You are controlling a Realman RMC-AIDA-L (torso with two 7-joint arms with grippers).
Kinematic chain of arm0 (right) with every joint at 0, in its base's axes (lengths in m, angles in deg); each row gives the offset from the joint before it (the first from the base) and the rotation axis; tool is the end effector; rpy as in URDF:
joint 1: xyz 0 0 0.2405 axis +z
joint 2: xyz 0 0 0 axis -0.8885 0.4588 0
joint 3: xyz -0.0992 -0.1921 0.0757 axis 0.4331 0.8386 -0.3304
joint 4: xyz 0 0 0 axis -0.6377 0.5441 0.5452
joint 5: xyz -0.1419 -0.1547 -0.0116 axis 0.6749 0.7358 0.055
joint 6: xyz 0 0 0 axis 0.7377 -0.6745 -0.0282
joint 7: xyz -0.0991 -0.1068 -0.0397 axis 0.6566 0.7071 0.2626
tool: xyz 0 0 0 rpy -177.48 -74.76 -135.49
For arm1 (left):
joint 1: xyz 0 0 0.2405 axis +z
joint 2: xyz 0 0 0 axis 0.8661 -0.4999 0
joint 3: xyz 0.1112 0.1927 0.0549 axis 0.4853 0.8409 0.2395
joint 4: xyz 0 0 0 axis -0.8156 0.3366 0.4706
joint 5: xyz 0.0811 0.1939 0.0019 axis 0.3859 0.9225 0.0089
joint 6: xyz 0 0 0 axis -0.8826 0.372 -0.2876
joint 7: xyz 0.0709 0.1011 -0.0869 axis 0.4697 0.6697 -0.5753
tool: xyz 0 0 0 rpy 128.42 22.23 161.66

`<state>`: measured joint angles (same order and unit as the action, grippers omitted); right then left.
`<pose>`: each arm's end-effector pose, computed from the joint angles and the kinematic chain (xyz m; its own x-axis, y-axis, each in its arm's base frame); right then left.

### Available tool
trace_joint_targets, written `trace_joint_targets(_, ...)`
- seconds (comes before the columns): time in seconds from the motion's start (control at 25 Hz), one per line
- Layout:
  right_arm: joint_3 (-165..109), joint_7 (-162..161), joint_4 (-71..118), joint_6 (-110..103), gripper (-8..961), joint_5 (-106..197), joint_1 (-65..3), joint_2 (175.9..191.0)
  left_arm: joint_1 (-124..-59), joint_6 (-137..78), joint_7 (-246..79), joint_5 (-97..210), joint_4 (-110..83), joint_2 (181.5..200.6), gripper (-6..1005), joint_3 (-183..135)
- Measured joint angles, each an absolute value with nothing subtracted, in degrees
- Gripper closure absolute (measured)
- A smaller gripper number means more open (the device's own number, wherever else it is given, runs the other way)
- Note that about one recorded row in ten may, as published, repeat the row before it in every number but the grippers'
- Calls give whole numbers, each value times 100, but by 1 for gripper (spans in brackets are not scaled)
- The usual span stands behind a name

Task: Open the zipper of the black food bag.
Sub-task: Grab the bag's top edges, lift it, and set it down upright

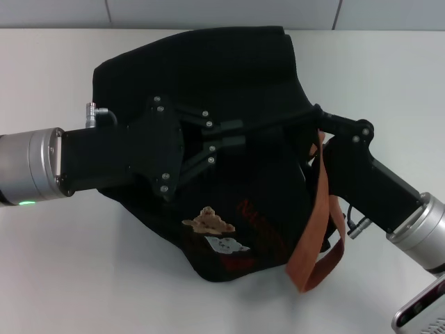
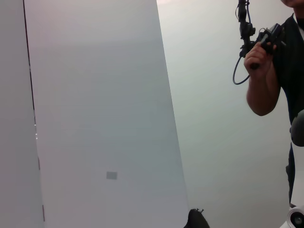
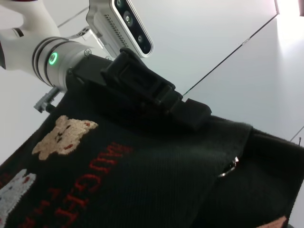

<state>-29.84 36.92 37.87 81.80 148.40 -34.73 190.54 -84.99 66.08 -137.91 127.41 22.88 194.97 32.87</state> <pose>0.2067 0.2499 -0.0662 0.6563 0.7279 -0.1984 0.1571 -0.3891 -0.9077 -0.1766 0.2773 0.0074 0.6455 -0.1522 0.7484 -0.0214 -0.9832 -0.1815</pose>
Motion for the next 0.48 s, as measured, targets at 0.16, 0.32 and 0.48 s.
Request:
trace_joint_targets(0.16,-2983,3692,3787,8178,737,14853,-3462,19056,-8497,6608,-13789,12741,2288,19497,912,3288)
trace_joint_targets(0.32,-2984,3692,3787,8159,901,14866,-3451,19059,-8497,6608,-13788,12741,2288,19497,912,3287)
trace_joint_targets(0.48,-2991,3691,3787,8152,925,14869,-3448,19059,-8507,6608,-13788,12743,2287,19497,912,3281)
